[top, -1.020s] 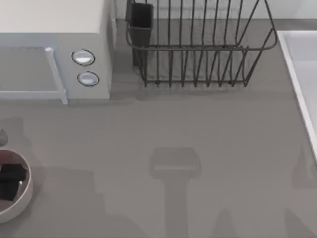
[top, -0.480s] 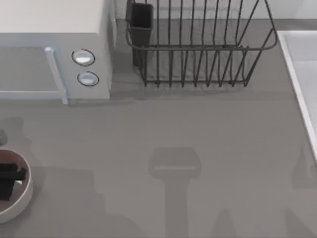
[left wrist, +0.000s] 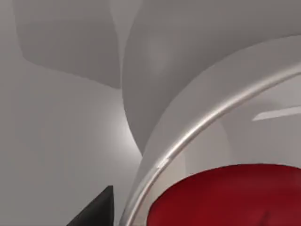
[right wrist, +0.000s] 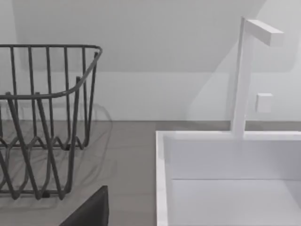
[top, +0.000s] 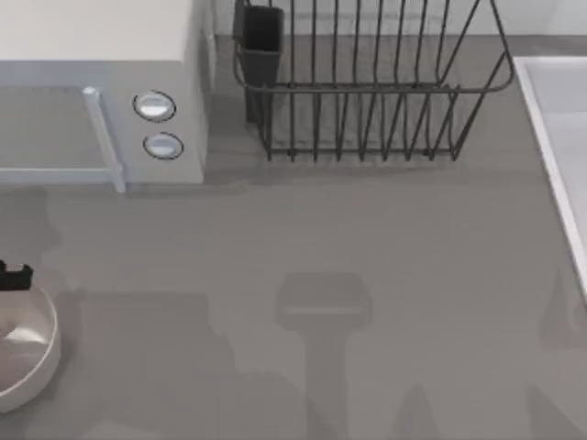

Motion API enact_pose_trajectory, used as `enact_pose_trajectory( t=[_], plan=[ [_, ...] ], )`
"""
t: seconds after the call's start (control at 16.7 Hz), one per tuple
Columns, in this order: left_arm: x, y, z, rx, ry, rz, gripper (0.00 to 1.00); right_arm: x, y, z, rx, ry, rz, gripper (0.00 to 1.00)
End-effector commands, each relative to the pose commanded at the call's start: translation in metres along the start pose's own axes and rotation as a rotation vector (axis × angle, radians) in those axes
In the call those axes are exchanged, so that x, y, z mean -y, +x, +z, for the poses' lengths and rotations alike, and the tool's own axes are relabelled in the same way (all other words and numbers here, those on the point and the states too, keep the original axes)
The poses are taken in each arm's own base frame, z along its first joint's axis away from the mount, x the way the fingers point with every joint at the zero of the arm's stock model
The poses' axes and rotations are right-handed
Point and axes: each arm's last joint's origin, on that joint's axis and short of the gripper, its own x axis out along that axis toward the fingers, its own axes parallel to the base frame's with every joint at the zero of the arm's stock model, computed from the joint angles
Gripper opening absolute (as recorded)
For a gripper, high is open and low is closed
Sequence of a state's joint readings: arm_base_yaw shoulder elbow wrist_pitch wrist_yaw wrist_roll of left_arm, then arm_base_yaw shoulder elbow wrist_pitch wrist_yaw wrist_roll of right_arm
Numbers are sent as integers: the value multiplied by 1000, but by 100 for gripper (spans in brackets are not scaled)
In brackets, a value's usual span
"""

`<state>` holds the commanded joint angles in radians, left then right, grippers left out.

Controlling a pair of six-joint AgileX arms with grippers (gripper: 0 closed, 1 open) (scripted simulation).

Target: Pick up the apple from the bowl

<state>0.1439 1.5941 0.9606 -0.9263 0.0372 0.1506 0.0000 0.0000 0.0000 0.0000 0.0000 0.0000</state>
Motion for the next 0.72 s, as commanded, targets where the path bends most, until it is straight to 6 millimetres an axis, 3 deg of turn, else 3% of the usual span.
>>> enact_pose_trajectory(
  t=[0.24, 0.48, 0.72],
  plan=[
    [1, -79, 13, -24, -1, -4, 0, 0, 0, 0, 0, 0, 0, 100],
    [6, -158, -2, -18, 0, -2, 0, 0, 0, 0, 0, 0, 0, 100],
    [11, -199, -21, 12, 1, 2, 0, 0, 0, 0, 0, 0, 0, 100]
  ],
)
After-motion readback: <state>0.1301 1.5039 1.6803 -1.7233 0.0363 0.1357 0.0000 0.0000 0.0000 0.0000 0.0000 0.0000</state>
